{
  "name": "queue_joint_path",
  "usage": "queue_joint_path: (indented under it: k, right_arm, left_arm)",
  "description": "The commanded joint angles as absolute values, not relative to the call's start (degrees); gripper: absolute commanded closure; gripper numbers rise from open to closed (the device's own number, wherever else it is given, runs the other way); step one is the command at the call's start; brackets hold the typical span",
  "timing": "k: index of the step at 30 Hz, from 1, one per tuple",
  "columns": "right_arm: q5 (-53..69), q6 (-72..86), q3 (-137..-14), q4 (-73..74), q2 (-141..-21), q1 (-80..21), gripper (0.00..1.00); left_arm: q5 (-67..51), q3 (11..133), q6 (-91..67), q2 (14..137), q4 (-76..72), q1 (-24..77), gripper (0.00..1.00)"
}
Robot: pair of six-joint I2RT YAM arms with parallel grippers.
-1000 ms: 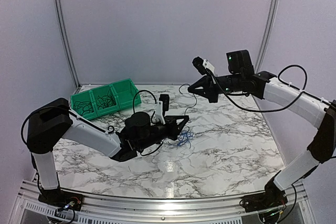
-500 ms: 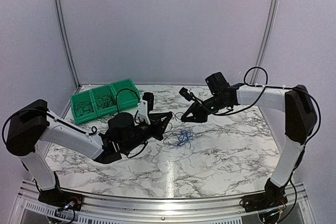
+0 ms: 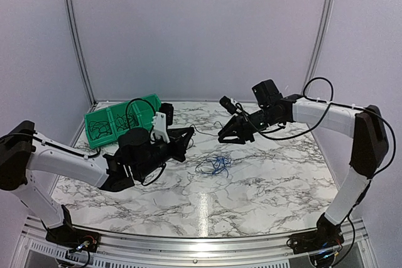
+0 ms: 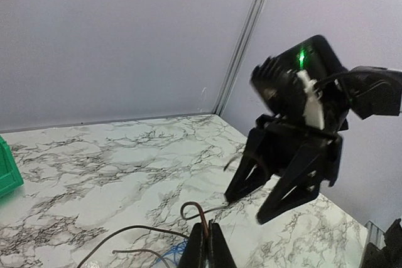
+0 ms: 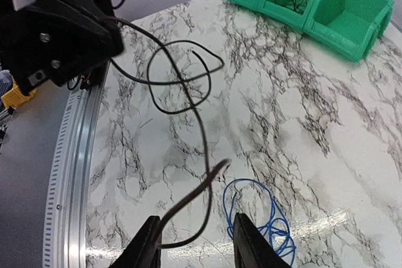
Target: Untangle the cables
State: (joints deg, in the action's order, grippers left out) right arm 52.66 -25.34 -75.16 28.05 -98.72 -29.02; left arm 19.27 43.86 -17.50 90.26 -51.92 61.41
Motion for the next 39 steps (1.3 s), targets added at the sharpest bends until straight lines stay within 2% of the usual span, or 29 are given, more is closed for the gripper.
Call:
queue_joint_path:
  k: [1,3,7,14,24,33,39]
  right_arm:
    - [57.73,-26.75,-75.35,28.3,-93.13,-28.74,0.58]
    - [54.66,-26.87,-74.49,27.38,-92.06,-28.66,0.55]
    - [49.47,-27.15,-73.57,26.31,-91.59,-28.64,0.54]
    - [40.1,-28.04,-71.75,23.85,-90.54,-28.74,0.53]
    - [37.18,-30.01,-70.75,23.2,-89.21,-29.41,0.53]
    - [34.98,-31.5,-70.49,23.38,-89.36,-31.55,0.54]
    - [33.62,-32.41,-70.4,23.71,-89.91,-32.9,0.54]
  left_arm:
    - [21.38,41.55,-16.7,87.66,-48.6,60.27,1.0]
    - [21.97,40.86,-16.7,86.66,-47.8,59.83,1.0]
    - [22.34,41.77,-16.81,84.13,-42.52,58.09,1.0]
    - [26.99,48.26,-18.33,79.43,-23.34,53.75,1.0]
    - [38.8,57.56,-17.33,75.82,1.65,46.09,1.0]
    - [42.7,58.05,-17.5,75.77,4.39,36.68,1.0]
    - [40.28,63.51,-18.17,82.52,7.69,30.17,1.0]
